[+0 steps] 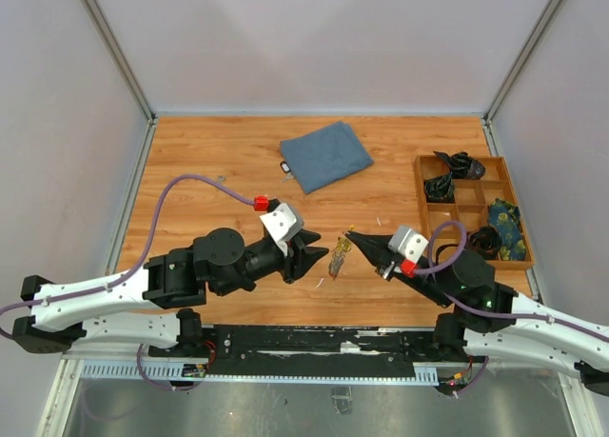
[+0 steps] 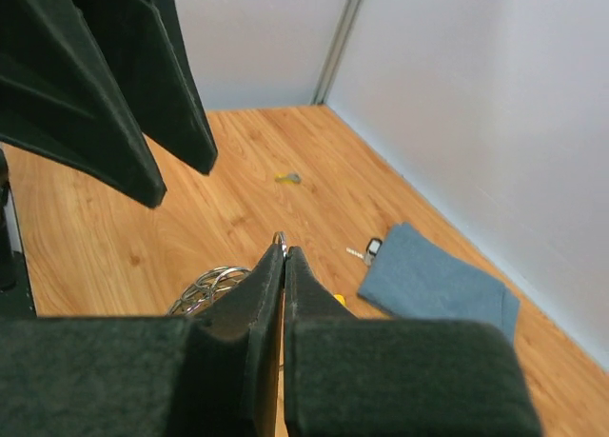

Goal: Put the keys on the keyring

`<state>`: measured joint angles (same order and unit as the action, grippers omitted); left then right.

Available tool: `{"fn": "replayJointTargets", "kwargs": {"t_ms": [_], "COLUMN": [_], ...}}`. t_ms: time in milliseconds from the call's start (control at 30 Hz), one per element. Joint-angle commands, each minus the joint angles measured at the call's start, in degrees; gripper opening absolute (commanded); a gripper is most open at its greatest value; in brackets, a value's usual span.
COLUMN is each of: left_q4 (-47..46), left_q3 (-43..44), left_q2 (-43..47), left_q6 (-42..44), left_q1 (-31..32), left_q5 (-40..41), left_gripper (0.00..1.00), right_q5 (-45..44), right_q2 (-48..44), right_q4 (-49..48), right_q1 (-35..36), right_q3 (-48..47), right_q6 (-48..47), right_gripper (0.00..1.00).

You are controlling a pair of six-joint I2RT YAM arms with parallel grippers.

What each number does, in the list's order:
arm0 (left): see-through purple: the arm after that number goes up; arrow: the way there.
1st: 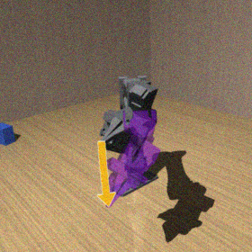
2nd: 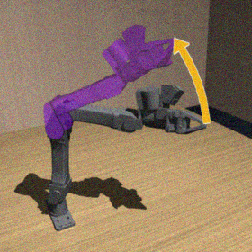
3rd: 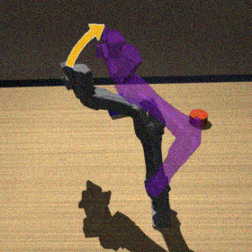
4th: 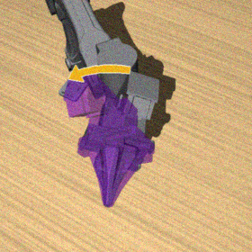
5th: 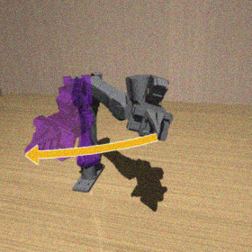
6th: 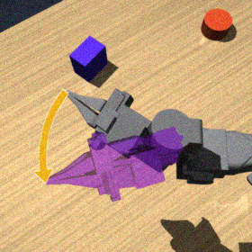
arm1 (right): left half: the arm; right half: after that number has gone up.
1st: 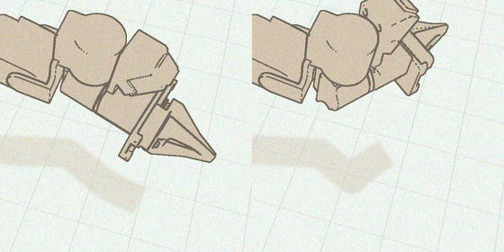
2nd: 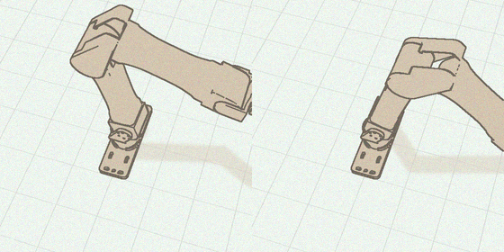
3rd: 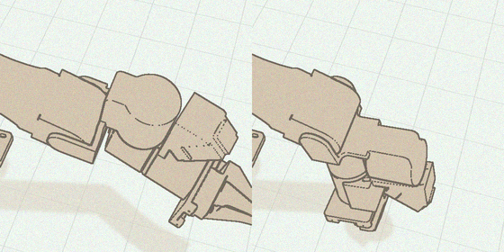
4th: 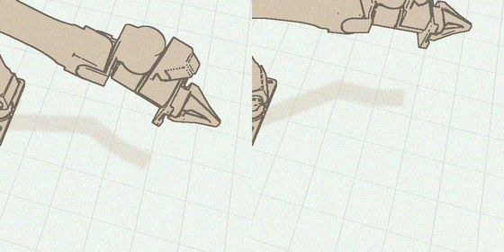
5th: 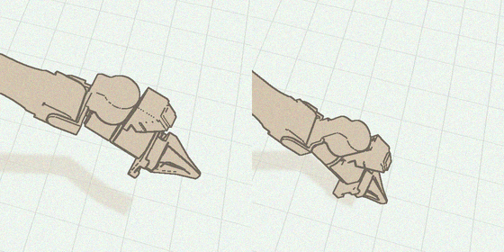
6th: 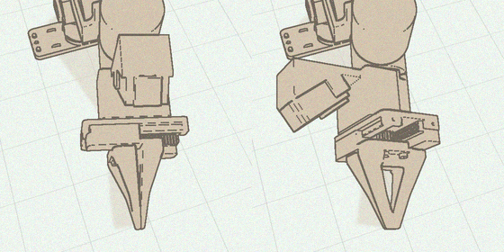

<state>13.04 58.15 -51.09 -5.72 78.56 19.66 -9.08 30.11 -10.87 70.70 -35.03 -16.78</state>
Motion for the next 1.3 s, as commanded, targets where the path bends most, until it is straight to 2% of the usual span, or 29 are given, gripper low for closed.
{"fn": "replayJointTargets", "kwargs": {"t_ms": [0, 100, 233, 300, 433, 500, 633, 767, 900, 1100, 1267], "left_q4": [-5.54, -2.45, 0.1, 0.15, 1.45, 2.25, 4.46, 7.53, 10.25, 11.94, 12.89], "left_q3": [-1.83, -2.33, -4.33, -5.51, -6.38, -6.54, -6.73, -6.89, -7.45, -8.79, -8.79], "left_q2": [2.38, 2.75, 2.84, 3.13, 3.23, 3.77, 5.79, 8.92, 11.34, 11.62, 9.47], "left_q6": [-4.08, -7.79, -12.02, -12.78, -12.97, -13.03, -13.26, -13.59, -14.66, -16.47, -16.48], "left_q1": [-0.28, -6.07, -19.0, -23.11, -27.23, -28.18, -28.72, -28.82, -28.82, -28.99, -31.82], "left_q5": [8.14, 7.43, -1.87, -4.39, -3.49, -2.2, 0.13, 3.2, 5.17, 5.76, 4.99], "left_gripper": [0.4, 0.41, 0.41, 0.41, 0.41, 0.42, 0.42, 0.43, 0.44, 0.44, 0.44], "right_q5": [-3.79, -4.01, -3.74, -3.95, -2.76, -1.09, 2.13, 8.05, 14.06, 19.82, 22.51], "right_q2": [1.73, 2.62, 3.73, 4.67, 10.61, 15.54, 28.72, 39.49, 48.15, 56.56, 54.23], "right_q4": [4.1, 9.59, 20.84, 26.83, 38.56, 41.15, 38.6, 30.86, 22.94, 15.48, 10.74], "right_q1": [-2.34, -3.76, -5.3, -5.83, -7.46, -8.21, -9.16, -10.4, -11.68, -14.4, -17.84], "right_q3": [-2.26, -3.32, -6.69, -8.96, -13.34, -13.99, -15.48, -18.2, -21.31, -24.27, -22.04], "right_q6": [3.03, 3.12, 1.32, -0.11, -3.26, -5.17, -7.93, -9.15, -6.46, 0.15, 7.49], "right_gripper": [0.01, 0.01, 0.01, 0.0, 0.0, 0.0, 0.01, 0.02, 0.07, 0.26, 0.41]}}
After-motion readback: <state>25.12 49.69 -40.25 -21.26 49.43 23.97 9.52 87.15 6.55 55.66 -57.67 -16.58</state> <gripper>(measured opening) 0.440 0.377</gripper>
